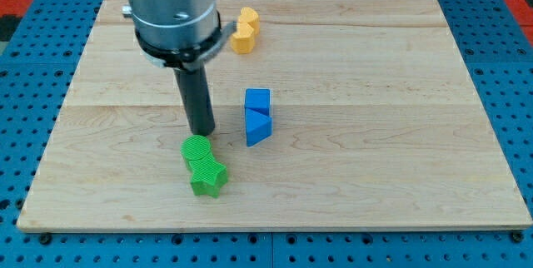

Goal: Move the blue blocks slightly to the right

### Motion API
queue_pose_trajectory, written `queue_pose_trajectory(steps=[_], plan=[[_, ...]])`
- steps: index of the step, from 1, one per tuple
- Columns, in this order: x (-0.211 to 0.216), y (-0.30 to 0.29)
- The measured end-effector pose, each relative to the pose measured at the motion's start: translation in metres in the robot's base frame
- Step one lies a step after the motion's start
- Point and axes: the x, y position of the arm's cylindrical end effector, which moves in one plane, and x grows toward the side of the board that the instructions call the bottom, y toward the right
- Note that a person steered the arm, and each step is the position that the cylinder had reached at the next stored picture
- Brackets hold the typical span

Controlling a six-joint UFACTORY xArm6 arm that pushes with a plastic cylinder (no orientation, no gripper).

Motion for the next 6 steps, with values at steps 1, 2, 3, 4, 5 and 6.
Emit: queue_pose_trajectory(steps=[1, 2, 3, 4, 5, 6], plan=[[-0.028, 0.021], [-0.032, 0.052], [-0.032, 0.081], [-0.029, 0.047], [0.001, 0.046], [0.018, 0.094]])
